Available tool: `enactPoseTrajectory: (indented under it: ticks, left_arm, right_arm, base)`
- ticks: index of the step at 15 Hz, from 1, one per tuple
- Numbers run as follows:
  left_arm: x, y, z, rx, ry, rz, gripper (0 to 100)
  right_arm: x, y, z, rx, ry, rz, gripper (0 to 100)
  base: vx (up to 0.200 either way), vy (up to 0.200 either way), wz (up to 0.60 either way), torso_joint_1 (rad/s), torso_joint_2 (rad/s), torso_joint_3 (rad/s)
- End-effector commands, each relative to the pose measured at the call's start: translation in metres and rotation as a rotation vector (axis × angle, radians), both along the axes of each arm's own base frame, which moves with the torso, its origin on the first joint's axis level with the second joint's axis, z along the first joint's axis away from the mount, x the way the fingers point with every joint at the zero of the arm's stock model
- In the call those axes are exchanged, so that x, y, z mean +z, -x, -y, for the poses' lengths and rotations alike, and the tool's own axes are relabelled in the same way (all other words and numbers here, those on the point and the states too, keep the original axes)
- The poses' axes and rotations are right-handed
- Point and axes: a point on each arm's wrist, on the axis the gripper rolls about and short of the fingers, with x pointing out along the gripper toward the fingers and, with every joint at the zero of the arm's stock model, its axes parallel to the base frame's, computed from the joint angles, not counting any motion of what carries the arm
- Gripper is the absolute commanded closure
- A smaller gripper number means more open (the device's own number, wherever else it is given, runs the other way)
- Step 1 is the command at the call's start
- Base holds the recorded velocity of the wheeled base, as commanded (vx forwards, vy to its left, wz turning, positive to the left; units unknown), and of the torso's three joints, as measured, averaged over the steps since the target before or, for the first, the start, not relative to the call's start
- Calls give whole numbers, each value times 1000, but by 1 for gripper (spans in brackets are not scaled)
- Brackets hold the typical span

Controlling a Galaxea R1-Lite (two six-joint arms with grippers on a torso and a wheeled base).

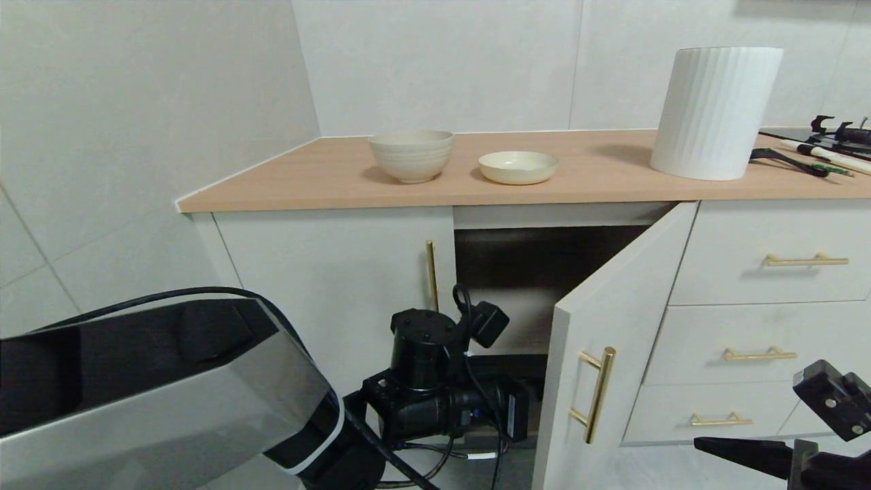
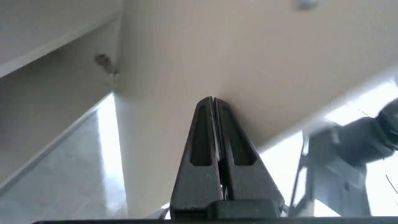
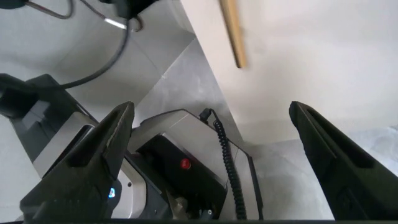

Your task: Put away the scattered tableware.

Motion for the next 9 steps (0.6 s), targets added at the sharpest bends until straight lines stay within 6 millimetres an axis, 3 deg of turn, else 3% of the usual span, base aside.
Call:
enactPoseTrajectory:
  ticks: [1, 4, 8, 9]
  left_arm:
    - [-4, -4, 4, 3, -2, -2, 100]
    - [-1, -10, 8, 4, -6, -5, 100]
    - [7, -16, 15, 17, 20, -36, 100]
    - [8, -17, 15, 18, 22, -39, 100]
  right_arm:
    - [0, 0, 0, 1, -1, 1, 0]
    - [0, 0, 0, 1, -2, 3, 0]
    - [1, 0, 0, 1, -5, 9, 0]
    - [1, 0, 0, 1, -5, 9, 0]
  base:
    - [0, 0, 0, 0, 0, 0]
    - [0, 0, 0, 0, 0, 0]
    - [-200, 0, 0, 7, 2, -2]
    - [0, 0, 0, 0, 0, 0]
